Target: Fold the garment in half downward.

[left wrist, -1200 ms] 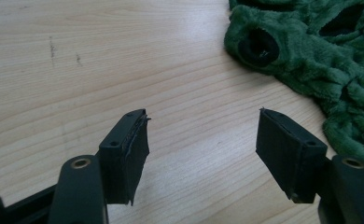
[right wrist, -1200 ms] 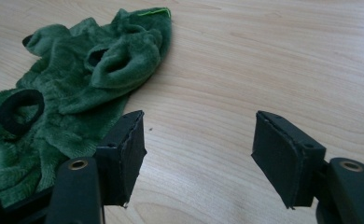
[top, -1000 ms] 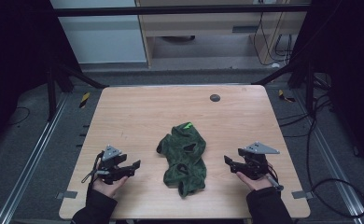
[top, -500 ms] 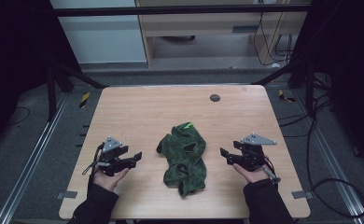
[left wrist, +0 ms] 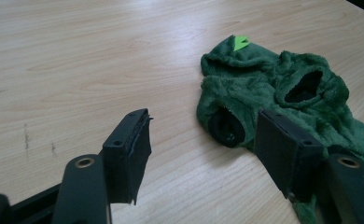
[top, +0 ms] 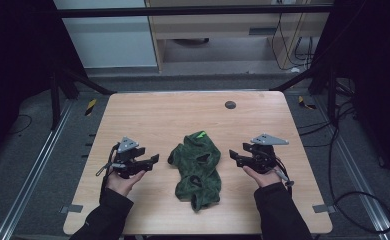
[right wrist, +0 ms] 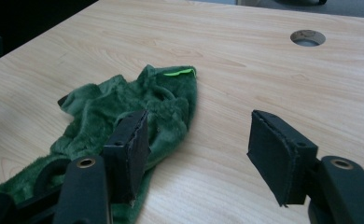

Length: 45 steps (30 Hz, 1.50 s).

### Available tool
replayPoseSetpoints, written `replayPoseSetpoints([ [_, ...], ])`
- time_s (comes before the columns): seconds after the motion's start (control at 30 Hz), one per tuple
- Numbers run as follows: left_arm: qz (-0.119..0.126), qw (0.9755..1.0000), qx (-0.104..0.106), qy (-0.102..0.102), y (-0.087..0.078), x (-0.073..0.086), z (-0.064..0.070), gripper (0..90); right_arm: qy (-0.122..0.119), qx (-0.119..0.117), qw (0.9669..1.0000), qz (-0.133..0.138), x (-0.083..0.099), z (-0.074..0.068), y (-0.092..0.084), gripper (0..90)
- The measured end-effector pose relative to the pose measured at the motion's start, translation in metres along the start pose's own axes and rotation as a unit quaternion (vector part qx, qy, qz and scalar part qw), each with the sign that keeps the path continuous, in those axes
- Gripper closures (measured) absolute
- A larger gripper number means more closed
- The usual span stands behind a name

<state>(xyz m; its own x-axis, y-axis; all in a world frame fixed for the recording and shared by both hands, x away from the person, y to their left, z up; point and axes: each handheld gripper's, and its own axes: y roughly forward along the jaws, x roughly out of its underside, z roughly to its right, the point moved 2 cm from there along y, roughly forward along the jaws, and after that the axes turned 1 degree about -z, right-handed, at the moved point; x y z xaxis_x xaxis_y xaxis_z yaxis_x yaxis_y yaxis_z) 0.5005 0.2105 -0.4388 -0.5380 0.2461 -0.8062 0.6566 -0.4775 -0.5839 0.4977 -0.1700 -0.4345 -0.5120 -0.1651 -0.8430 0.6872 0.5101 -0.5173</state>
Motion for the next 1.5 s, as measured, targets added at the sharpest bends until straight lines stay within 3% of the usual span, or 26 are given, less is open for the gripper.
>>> replayPoseSetpoints([
  [0.27, 0.001, 1.0, 0.005, 0.006, 0.01, -0.014, 0.0, 37.6, -0.001, -0.004, 1.0, -0.007, -0.009, -0.002, 0.015, 40.5],
  [0.77, -0.002, 1.0, 0.007, 0.007, 0.034, -0.027, -0.006, 39.2, -0.01, -0.002, 0.9998, -0.018, -0.019, -0.002, 0.041, 45.8],
  [0.97, -0.008, 0.9997, 0.02, 0.012, 0.048, -0.032, -0.003, 40.2, -0.014, 0.005, 0.9996, -0.024, -0.022, -0.002, 0.054, 49.2],
  [1.5, -0.022, 0.999, 0.028, 0.025, 0.076, -0.04, 0.006, 43.1, -0.004, 0.004, 0.9992, -0.039, -0.021, 0.003, 0.08, 55.1],
])
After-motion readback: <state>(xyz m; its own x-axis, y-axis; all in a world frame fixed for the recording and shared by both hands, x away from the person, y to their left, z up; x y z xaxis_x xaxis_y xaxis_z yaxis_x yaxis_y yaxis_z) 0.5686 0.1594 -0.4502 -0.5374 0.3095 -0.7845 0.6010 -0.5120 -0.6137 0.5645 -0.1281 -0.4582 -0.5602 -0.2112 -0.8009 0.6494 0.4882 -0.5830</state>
